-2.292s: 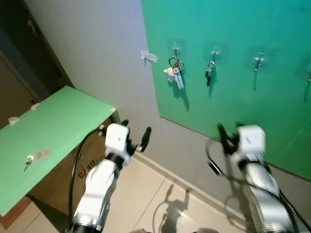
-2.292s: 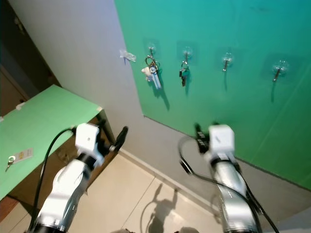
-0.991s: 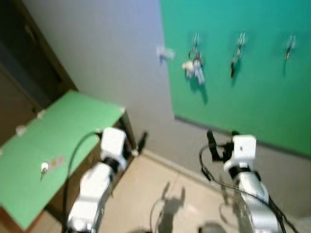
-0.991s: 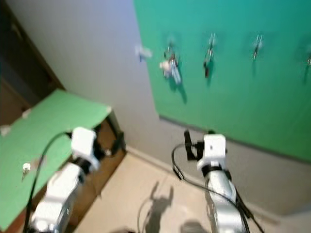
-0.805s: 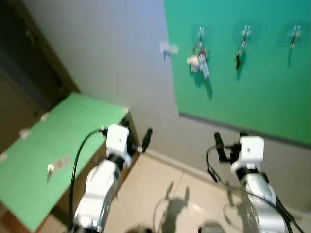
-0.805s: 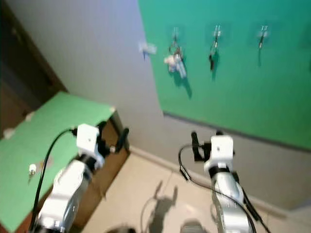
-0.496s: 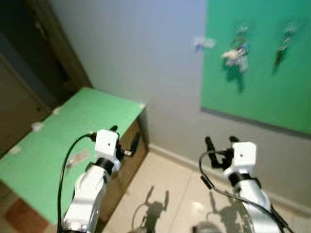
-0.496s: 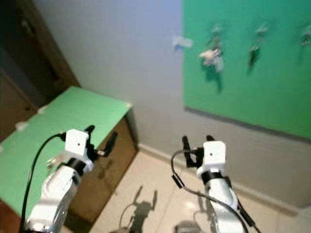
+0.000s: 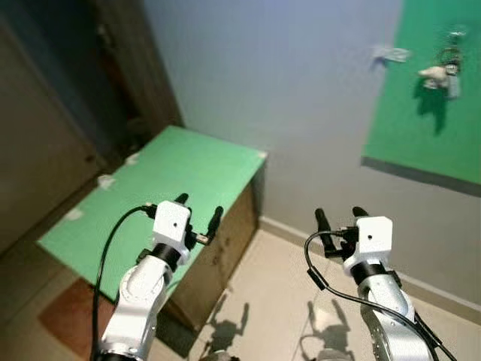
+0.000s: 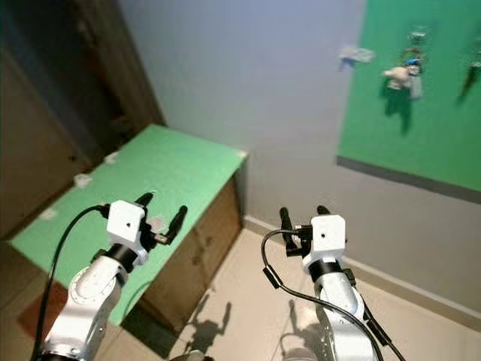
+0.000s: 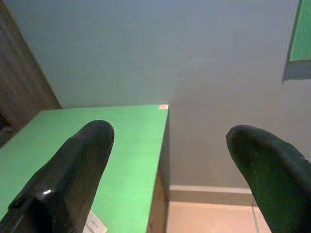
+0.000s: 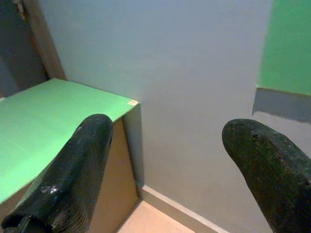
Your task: Hang keys on a hook
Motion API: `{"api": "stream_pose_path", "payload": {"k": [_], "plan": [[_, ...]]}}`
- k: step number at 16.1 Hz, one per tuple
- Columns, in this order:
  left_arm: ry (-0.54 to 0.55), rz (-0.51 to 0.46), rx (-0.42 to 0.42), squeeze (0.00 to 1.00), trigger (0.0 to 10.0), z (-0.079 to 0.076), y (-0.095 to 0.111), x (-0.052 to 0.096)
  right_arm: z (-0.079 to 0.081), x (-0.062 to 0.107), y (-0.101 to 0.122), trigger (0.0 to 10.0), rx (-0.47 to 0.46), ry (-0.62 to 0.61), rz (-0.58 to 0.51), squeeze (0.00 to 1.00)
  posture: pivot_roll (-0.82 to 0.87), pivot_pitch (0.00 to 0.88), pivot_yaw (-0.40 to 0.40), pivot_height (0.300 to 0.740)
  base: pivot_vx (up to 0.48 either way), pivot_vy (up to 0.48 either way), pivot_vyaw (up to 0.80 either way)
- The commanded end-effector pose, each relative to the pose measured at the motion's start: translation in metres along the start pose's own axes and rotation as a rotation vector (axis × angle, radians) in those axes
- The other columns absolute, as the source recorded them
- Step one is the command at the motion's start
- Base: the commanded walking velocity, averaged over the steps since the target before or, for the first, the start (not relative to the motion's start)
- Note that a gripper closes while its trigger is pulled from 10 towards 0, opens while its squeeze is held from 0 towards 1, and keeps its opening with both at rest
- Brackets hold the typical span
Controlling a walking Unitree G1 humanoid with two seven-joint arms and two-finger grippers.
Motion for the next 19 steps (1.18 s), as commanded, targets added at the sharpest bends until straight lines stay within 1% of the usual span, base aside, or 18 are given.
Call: {"api": "stream_pose_path", "payload": {"k": [1, 2, 4, 5, 7, 9, 10, 12, 15, 19], "plan": [[0.004, 0.011, -0.003, 0.0, 10.0, 0.0, 0.0, -0.004, 0.0, -0.003, 0.003, 10.0, 0.017, 0.009, 0.002, 0.0, -0.25, 0.023, 0.164, 0.72, 0.0, 0.0, 0.0], [0.011, 0.009, 0.016, 0.0, 10.0, 0.0, 0.001, -0.005, 0.006, -0.008, 0.006, 10.0, 0.036, 0.041, 0.006, 0.0, -0.25, 0.027, 0.163, 0.72, 0.0, 0.0, 0.0], [0.022, 0.018, 0.012, 0.0, 10.0, 0.002, -0.001, -0.006, 0.014, -0.016, 0.015, 10.0, 0.045, 0.085, -0.002, 0.0, -0.25, 0.03, 0.159, 0.72, 0.0, 0.0, 0.0], [0.034, 0.021, 0.006, 0.0, 10.0, 0.004, -0.003, -0.005, 0.017, -0.019, 0.024, 10.0, 0.034, 0.108, -0.025, 0.0, -0.24, 0.031, 0.151, 0.72, 0.0, 0.0, 0.0], [0.061, 0.024, -0.002, 0.0, 10.0, 0.01, -0.003, -0.004, 0.022, -0.021, 0.031, 10.0, 0.022, 0.137, -0.035, 0.0, -0.24, 0.032, 0.141, 0.72, 0.0, 0.0, 0.0], [0.072, 0.026, -0.001, 0.0, 10.0, 0.012, -0.004, -0.002, 0.03, -0.024, 0.031, 10.0, 0.03, 0.176, -0.023, 0.0, -0.23, 0.034, 0.132, 0.72, 0.0, 0.0, 0.0], [0.074, 0.027, -0.002, 0.0, 10.0, 0.011, -0.005, -0.001, 0.032, -0.024, 0.032, 10.0, 0.01, 0.191, -0.026, 0.0, -0.23, 0.034, 0.132, 0.72, 0.0, 0.0, 0.0], [0.077, 0.025, -0.001, 0.0, 10.0, 0.01, -0.004, -0.001, 0.031, -0.026, 0.034, 10.0, 0.036, 0.194, -0.026, 0.0, -0.21, 0.034, 0.124, 0.72, 0.0, 0.0, 0.75], [0.081, 0.028, -0.003, 0.0, 10.0, 0.01, -0.005, -0.002, 0.031, -0.028, 0.033, 10.0, 0.041, 0.206, -0.015, 0.0, -0.21, 0.032, 0.122, 0.72, 0.0, 0.0, 0.73], [0.066, 0.028, 0.005, 0.0, 10.0, 0.008, -0.006, -0.002, 0.028, -0.024, 0.023, 10.0, 0.035, 0.193, 0.01, 0.0, -0.22, 0.022, 0.128, 0.72, 0.0, 0.0, 0.71]]}}
Point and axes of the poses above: a point about 5 cm out from each wrist's last joint towards the gripper, its own x axis pointing back from the gripper into the wrist, its own y axis along the axis of the wrist's last joint, z = x × y, the point moved 6 cm from there along -x, pointing out of the wrist towards the gripper, and after that the axes turned 1 degree about x, right-handed, at the moved point
